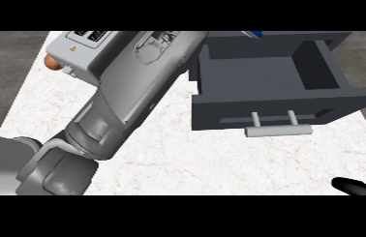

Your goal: Pick up the can, place it into the drawer and close the drawer

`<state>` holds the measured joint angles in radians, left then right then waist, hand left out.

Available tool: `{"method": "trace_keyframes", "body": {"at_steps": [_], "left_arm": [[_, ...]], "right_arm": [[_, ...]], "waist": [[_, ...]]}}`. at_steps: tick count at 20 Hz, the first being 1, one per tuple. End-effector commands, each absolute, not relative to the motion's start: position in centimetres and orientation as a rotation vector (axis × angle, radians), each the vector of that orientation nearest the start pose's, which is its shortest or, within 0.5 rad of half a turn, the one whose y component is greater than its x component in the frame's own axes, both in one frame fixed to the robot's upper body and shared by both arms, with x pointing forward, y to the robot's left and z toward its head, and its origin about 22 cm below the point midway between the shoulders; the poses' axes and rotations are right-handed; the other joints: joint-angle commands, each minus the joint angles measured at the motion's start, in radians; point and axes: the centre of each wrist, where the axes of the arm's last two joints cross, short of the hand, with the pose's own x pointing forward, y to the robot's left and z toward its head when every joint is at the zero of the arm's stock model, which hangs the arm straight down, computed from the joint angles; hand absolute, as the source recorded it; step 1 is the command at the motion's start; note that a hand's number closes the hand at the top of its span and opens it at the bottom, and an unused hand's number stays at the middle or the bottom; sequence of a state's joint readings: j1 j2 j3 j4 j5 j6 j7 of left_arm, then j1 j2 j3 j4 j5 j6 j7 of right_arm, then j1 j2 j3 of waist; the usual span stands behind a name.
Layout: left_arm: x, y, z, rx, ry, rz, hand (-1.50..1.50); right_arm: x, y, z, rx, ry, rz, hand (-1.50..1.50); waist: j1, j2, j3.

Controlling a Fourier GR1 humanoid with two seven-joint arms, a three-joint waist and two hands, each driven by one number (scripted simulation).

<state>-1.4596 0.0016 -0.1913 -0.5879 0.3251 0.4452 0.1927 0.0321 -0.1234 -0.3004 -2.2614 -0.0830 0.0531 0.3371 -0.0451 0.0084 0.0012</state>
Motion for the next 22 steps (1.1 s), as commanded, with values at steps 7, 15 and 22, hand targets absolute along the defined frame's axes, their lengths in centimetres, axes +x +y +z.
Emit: {"method": "trace_keyframes", "body": {"at_steps": [7,15,22], "left_arm": [[43.0,-2.1,25.4,0.014,-1.684,-0.231,1.5],[43.3,-1.9,23.9,0.128,-1.713,-0.125,-1.5],[43.3,-2.4,25.5,0.138,-1.746,-0.08,-1.5]], "right_arm": [[19.1,-29.8,16.8,-0.24,-1.912,-0.042,-1.5],[19.4,-29.4,17.2,-0.253,-1.903,0.008,-1.5],[19.4,-28.7,18.4,-0.323,-1.973,0.128,-1.5]], "waist": [[-0.036,0.012,0.002],[-0.058,0.018,0.002],[-0.061,0.023,0.002]]}}
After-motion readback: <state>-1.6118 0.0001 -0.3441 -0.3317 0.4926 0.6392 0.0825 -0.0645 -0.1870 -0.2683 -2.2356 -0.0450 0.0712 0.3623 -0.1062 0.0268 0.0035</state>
